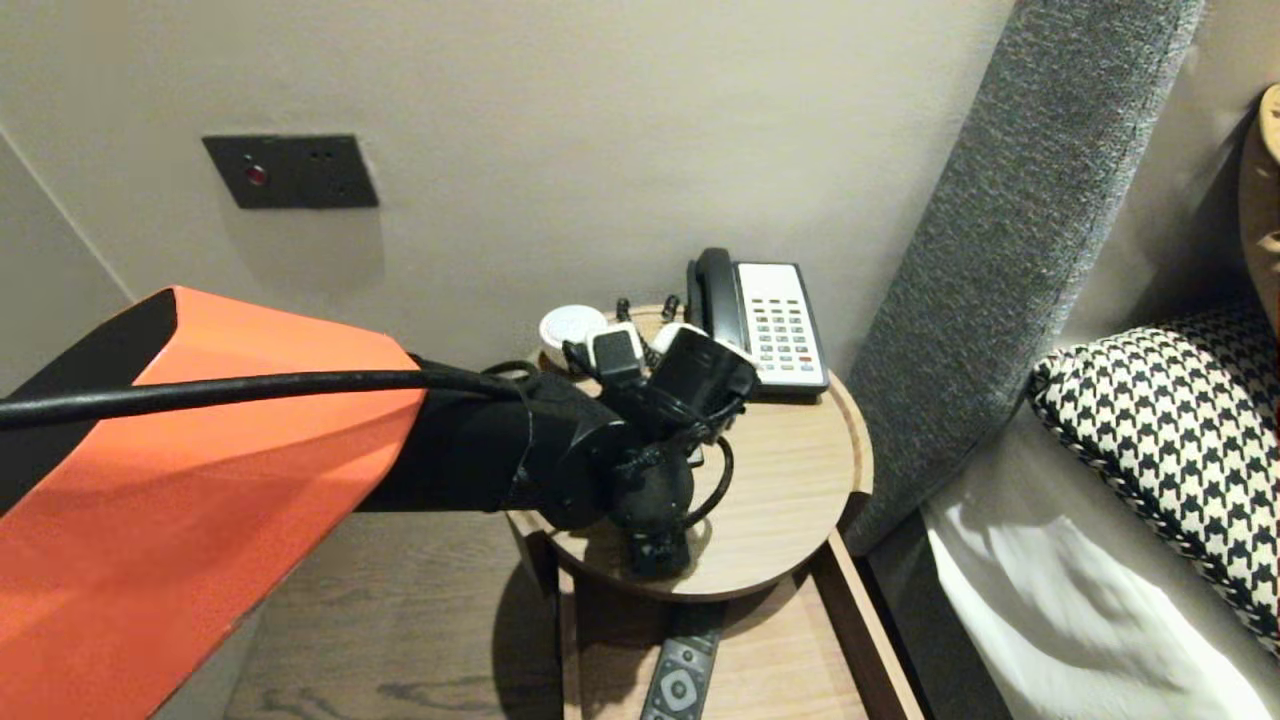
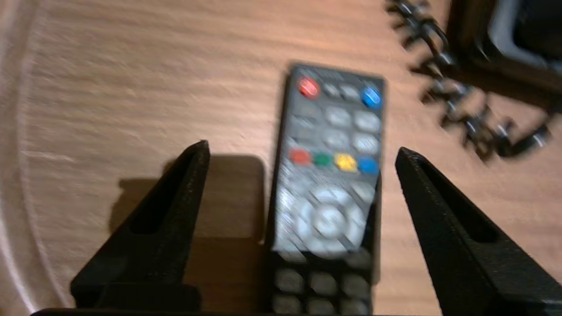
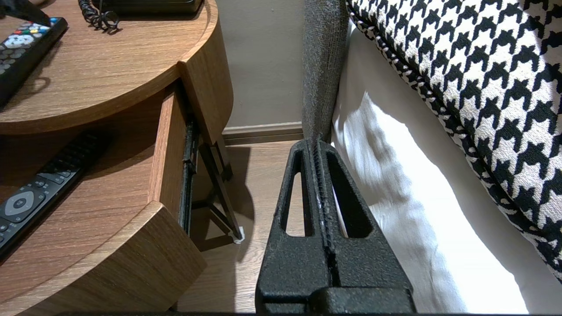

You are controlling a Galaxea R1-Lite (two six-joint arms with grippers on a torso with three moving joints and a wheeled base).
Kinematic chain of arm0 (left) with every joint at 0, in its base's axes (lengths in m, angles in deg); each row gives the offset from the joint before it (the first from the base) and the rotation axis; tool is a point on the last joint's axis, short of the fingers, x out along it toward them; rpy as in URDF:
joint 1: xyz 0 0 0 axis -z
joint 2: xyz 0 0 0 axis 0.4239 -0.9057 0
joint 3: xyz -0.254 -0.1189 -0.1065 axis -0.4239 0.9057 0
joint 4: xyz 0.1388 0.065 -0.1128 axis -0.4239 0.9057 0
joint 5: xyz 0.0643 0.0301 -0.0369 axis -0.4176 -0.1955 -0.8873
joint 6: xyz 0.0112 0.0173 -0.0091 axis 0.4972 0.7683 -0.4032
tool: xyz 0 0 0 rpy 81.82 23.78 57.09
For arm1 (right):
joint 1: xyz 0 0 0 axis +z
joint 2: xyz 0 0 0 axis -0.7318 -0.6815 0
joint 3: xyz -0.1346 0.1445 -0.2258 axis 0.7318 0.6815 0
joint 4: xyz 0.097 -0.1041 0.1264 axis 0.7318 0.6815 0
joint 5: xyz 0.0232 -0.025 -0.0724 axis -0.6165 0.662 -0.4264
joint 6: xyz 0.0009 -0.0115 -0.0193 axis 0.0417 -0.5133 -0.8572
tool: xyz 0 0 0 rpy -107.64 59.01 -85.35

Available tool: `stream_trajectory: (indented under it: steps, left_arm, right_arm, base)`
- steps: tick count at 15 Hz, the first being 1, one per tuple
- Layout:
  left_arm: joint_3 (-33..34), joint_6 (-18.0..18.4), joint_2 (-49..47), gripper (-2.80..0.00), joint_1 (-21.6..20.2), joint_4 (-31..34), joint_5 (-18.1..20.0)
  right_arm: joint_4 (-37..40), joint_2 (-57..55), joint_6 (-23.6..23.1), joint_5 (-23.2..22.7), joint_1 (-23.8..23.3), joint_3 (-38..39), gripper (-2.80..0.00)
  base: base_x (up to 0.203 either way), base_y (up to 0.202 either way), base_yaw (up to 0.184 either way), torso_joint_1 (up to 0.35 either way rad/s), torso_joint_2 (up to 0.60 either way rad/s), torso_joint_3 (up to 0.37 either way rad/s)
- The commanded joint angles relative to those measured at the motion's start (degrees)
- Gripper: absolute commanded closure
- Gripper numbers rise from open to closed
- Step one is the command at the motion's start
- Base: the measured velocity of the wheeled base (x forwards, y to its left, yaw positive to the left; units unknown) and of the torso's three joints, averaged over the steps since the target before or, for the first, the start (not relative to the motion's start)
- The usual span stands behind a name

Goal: Put the remote controls on the table in the drawer one by one

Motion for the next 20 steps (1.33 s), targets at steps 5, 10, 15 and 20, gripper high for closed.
stream_trajectory:
  steps: [5, 10, 15, 20]
  left_arm:
    - [-0.3, -0.2, -0.8, -2.8, 1.4, 0.1, -0.2]
    - [1.0, -0.5, -0.8, -2.8, 1.4, -0.3, -0.2]
    - [2.2, -1.3, -0.9, 0.0, 1.5, -0.4, 0.0]
    - [2.2, -1.2, -0.8, 0.0, 1.9, -0.2, 0.4]
  right_arm:
    - [0.0, -0.1, 0.0, 0.0, 0.0, 2.3, 0.0]
    - [0.0, -0.1, 0.0, 0.0, 0.1, 2.3, 0.0]
    - [0.0, -0.1, 0.0, 0.0, 0.1, 2.3, 0.0]
    - [0.0, -0.1, 0.0, 0.0, 0.1, 2.3, 0.0]
  base:
    - [0.0, 0.0, 0.0, 0.0, 0.0, 0.0]
    - [0.0, 0.0, 0.0, 0.0, 0.0, 0.0]
    - [0.0, 0.0, 0.0, 0.0, 0.0, 0.0]
    - [0.0, 0.0, 0.0, 0.0, 0.0, 0.0]
